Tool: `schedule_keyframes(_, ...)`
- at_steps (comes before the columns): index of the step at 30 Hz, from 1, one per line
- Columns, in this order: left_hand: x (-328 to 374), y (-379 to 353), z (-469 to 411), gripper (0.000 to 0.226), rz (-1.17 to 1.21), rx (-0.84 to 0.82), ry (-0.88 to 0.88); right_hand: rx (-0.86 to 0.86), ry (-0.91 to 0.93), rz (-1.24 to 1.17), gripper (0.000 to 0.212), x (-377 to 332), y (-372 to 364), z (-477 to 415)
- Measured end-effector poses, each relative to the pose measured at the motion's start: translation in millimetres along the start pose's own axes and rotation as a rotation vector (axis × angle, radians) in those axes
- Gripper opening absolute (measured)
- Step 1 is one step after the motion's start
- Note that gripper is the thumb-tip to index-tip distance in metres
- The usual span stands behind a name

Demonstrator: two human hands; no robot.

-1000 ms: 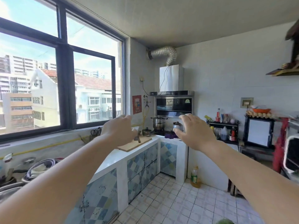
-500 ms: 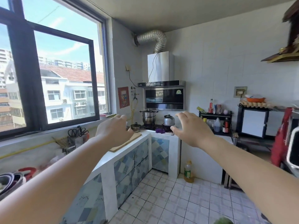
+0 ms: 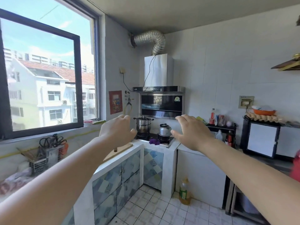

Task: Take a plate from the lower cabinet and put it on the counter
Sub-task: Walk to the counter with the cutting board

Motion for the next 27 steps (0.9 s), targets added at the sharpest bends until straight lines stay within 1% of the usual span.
schedule_keyframes(6, 32, -54, -64, 0.049, -0.009, -0.016, -0.014, -0.029, -0.008, -0.003, 0.059, 61, -37, -50)
schedule_keyframes(13, 59, -132, -152, 0.041, -0.013, -0.021, -0.028, -0.011, -0.011, 0.007, 0.054, 126, -94, -121)
schedule_keyframes(19, 67, -203, -248, 0.047, 0.028, -0.005, -0.033, -0.028, -0.042, 0.014, 0.053, 184, -149, -204)
schedule_keyframes(25, 67, -269, -338, 0.045, 0.018, -0.004, -0.034, -0.004, -0.088, -0.023, 0.053, 233, -197, -287)
schedule_keyframes(27, 72, -290, -359, 0.043, 0.001, -0.029, -0.03, -0.015, -0.093, -0.031, 0.054, 248, -215, -307)
Point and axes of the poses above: each hand's wrist, its own z-axis away from the middle knuckle, its own y-axis out of the back of the hand, x = y × z, the point moved 2 cm from there along -z, towards the middle knuckle, and after that the axes turned 13 degrees about -z, right-handed, at the moved point
